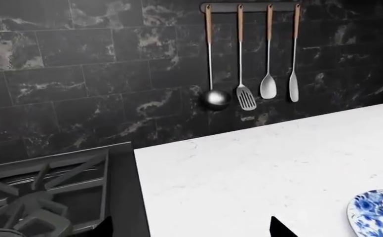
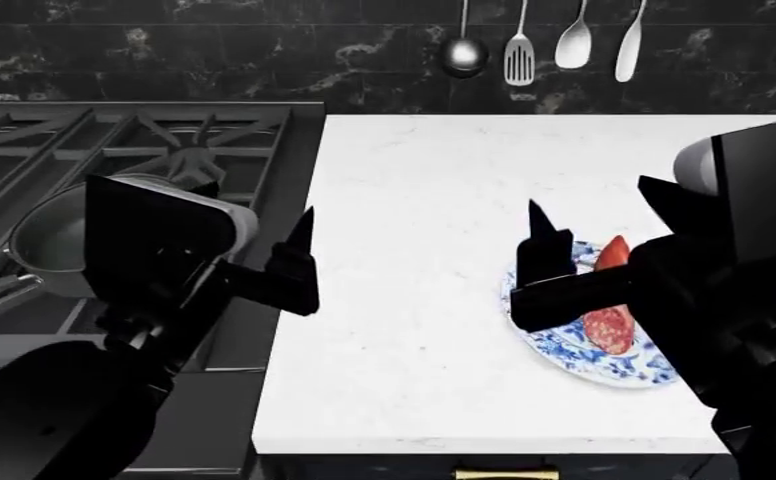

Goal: Frozen meat rests on a plate on the counter. Retrieve the meat and place it in a pot on a burner. Then turn the burner on.

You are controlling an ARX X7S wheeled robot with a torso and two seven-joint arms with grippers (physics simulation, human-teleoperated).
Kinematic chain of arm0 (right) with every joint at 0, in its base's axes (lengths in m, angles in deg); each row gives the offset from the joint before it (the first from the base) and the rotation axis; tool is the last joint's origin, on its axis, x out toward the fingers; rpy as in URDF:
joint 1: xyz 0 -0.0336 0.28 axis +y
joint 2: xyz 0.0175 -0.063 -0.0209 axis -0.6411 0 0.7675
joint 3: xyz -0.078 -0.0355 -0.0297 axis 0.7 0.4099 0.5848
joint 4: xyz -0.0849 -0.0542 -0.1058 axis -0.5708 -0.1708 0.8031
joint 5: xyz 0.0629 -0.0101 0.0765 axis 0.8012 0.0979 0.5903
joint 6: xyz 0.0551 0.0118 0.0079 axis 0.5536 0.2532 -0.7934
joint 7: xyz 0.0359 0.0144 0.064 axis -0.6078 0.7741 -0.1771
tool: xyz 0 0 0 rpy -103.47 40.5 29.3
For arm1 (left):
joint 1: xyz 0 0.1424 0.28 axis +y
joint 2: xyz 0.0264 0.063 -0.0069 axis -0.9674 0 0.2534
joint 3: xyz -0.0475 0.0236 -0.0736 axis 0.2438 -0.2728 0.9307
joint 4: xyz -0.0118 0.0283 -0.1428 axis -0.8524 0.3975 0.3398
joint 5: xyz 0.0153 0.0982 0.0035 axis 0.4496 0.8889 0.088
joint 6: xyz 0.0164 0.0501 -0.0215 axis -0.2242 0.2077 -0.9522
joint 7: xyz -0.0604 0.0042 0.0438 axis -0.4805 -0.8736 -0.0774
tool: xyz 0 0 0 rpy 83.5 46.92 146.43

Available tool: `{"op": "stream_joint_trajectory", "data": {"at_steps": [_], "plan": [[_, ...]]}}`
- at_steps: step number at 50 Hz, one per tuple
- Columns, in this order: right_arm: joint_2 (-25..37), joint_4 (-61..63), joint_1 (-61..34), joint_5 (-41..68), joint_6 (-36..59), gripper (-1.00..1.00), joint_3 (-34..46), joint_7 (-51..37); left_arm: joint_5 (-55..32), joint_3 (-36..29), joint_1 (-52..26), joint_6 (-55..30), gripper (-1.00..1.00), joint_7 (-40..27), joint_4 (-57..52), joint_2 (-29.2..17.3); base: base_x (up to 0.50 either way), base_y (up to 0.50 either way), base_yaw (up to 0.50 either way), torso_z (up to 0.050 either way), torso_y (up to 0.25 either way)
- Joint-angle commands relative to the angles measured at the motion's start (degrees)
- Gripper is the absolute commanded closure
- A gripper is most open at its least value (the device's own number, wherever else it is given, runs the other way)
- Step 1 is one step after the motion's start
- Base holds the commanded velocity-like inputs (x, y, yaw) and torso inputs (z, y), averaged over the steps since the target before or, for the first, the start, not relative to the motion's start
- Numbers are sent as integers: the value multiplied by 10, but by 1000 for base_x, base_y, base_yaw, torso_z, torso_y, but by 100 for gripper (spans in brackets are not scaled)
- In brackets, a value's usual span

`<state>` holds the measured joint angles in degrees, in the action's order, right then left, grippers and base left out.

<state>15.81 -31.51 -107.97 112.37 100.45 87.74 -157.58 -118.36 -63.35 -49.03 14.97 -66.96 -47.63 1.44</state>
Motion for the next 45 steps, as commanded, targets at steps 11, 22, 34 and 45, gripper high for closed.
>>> {"op": "stream_joint_trajectory", "data": {"at_steps": [11,22,34,45], "plan": [[33,-16,0,47,-62,-100,40,-78,-11,-6,9,8,-100,-2,0,-1,0,0,0,0,0],[55,-82,-55,49,-84,-100,124,-80,-10,-13,13,28,-100,5,20,-5,0,0,0,0,0],[58,-131,-21,-43,-87,-100,119,-36,5,-30,13,67,-100,7,63,-1,0,0,0,0,0],[71,-144,12,-48,-103,-100,121,-38,-3,-23,6,64,-100,3,71,3,0,0,0,0,0]]}}
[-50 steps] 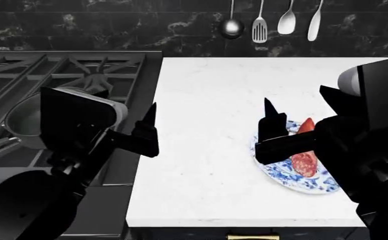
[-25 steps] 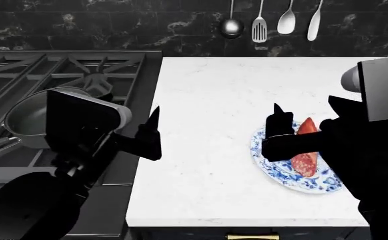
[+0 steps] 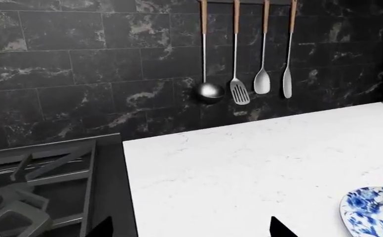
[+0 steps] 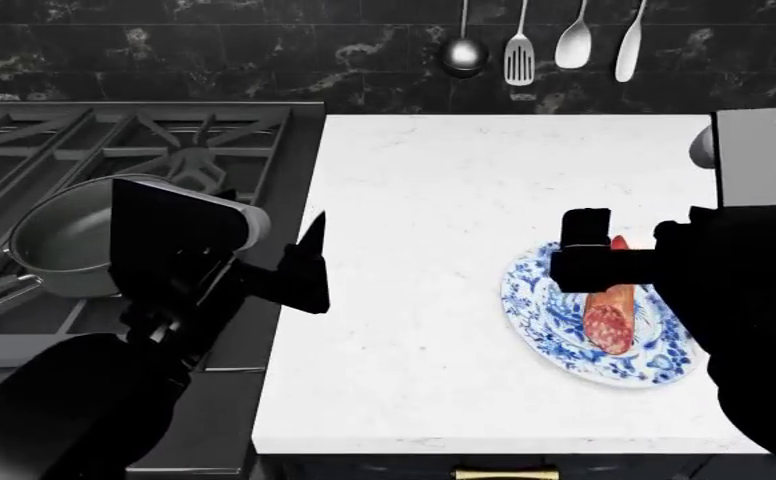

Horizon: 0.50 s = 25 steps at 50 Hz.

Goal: Frozen meat rests on a plate on the counter. Retrieve the meat and place it in a pot on a burner. Then turn the burner on.

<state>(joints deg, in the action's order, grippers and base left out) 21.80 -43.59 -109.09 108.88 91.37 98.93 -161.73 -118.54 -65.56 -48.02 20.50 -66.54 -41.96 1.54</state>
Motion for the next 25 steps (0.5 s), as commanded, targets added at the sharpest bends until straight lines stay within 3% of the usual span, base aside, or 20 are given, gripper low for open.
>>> {"op": "stream_joint_trajectory", "data": {"at_steps": [1,25], "plan": [[11,-26,24,-12,-14,-100,10,4,-1,-1,-5,9,-100,-2,15,1,0,0,0,0,0],[6,-82,70,-51,-40,-100,8,72,6,-18,-8,36,-100,-1,49,-1,0,0,0,0,0]]}}
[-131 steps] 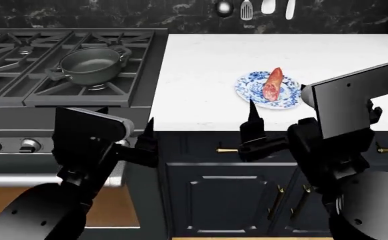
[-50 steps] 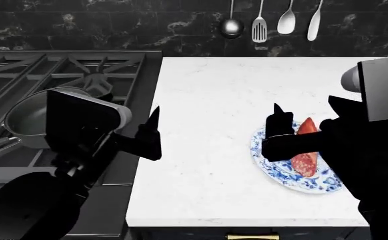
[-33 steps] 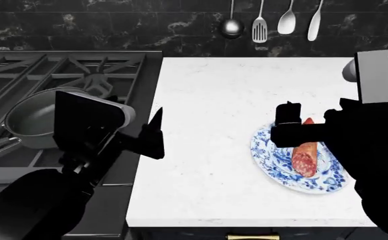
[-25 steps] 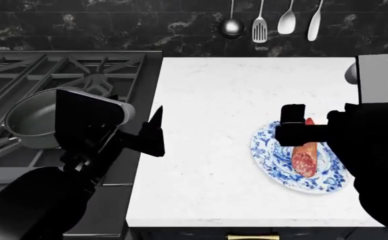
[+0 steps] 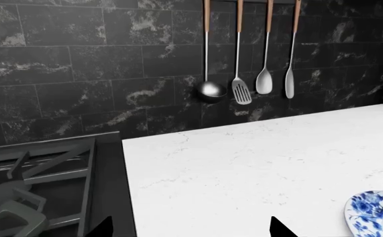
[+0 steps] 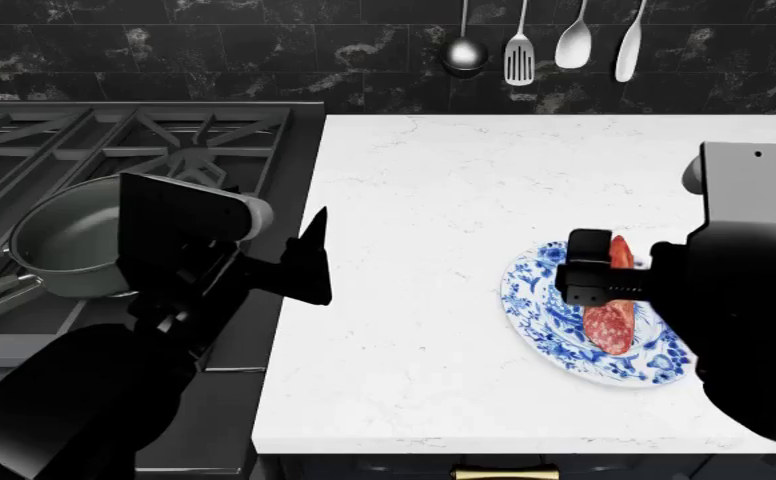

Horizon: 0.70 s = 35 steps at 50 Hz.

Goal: Frozen meat rests on a plate on the counter. Retrieve the meat and place it in a pot on a burner. Then turn the burner on.

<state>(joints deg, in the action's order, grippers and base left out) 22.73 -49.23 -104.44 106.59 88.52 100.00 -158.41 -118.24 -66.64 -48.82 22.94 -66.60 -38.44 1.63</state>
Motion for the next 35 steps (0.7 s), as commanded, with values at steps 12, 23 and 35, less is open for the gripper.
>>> {"op": "stream_joint_trajectory", "data": {"at_steps": [12,23,35], "plan": [[-14,-57,52,-83,-30,-100,-4,94,7,-12,-5,26,-100,5,37,-7,0,0,0,0,0],[-18,-74,60,-107,-43,-100,-6,109,1,-9,-7,28,-100,4,42,-7,0,0,0,0,0],[-25,-94,79,-139,-61,-100,-6,146,5,-16,-16,38,-100,4,61,-7,0,0,0,0,0]]}}
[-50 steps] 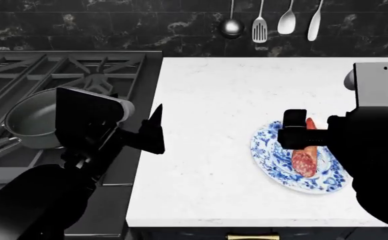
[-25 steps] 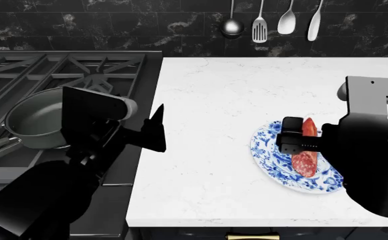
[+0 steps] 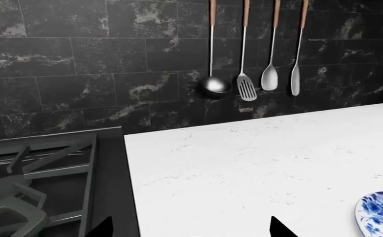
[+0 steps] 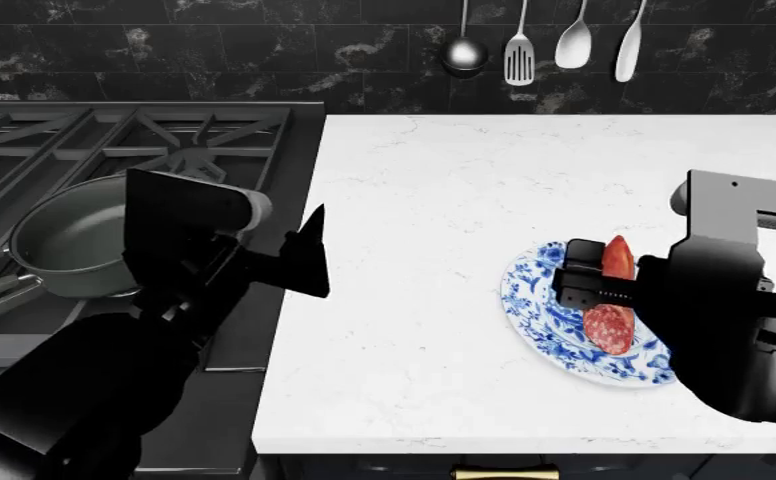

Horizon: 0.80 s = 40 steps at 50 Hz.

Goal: Frozen meat rests on a plate on the counter. Retrieve the meat and place it in a pot on a burner. Then turn the burner on.

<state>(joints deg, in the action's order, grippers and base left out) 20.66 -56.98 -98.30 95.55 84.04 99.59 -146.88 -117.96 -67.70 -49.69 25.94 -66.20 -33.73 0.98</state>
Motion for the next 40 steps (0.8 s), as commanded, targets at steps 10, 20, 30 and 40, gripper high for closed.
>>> {"op": "stream_joint_trajectory", "data": {"at_steps": [10,20,30,40], "plan": [[-1,-10,29,-29,-23,-100,-6,36,-7,0,-2,2,-100,-3,0,-3,0,0,0,0,0],[-2,-19,40,-31,-30,-100,-6,49,-8,-4,-2,5,-100,-6,6,-4,0,0,0,0,0],[-5,-29,40,-35,-31,-100,-2,57,-10,-3,-1,9,-100,-6,8,-7,0,0,0,0,0],[-4,-29,50,-36,-36,-100,-3,59,-12,-4,0,10,-100,-8,9,-8,0,0,0,0,0]]}}
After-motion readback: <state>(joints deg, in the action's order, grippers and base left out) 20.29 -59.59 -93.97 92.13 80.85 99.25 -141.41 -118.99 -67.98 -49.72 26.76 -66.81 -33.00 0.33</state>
